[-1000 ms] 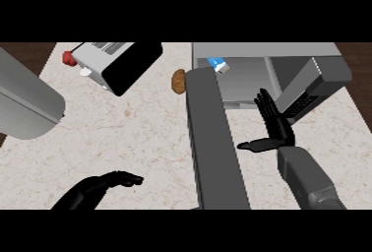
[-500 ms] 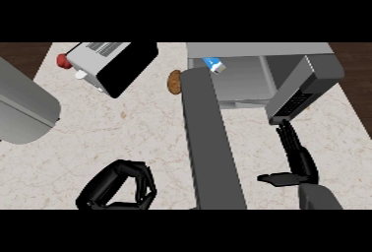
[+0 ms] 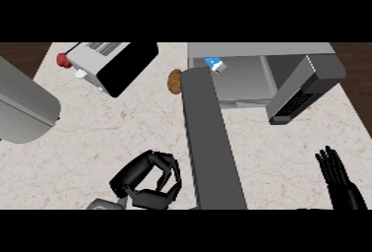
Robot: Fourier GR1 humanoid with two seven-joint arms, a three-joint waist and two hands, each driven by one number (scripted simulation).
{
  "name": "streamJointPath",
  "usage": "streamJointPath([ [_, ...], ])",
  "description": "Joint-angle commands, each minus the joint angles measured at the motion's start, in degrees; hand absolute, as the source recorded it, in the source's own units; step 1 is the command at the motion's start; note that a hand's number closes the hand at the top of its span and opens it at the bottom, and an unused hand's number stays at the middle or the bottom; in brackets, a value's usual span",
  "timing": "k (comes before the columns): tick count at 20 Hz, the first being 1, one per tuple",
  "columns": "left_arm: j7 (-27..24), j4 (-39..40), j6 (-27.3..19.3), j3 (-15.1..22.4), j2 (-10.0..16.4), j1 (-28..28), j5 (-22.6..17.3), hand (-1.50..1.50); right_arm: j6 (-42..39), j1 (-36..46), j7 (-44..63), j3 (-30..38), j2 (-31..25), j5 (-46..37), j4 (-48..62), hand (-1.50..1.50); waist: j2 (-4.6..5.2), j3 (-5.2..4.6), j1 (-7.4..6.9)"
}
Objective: Pick up the milk, place it into the microwave and close the microwave
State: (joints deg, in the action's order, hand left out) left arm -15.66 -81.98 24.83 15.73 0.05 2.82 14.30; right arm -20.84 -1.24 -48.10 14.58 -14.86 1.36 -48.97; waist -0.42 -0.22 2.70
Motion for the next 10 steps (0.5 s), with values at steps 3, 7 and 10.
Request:
streamJointPath([
  [3,-1.60,8.00,-10.43,10.04,-0.04,5.38,-3.10,1.50,-10.05,-9.36,1.21,-0.18,-2.75,6.83,-15.61,-1.50,0.24,0.00,-0.02],
  [7,-2.62,11.96,-16.68,21.21,-0.04,6.47,-5.62,1.50,-12.94,-12.71,1.40,-0.37,-4.86,10.32,-20.92,-1.50,0.34,0.04,0.42],
  [10,0.37,14.25,-19.61,25.93,-0.03,9.58,-10.24,1.50,-16.19,-12.80,4.93,-2.40,-5.07,14.25,-25.24,-1.50,0.49,0.01,1.22],
])
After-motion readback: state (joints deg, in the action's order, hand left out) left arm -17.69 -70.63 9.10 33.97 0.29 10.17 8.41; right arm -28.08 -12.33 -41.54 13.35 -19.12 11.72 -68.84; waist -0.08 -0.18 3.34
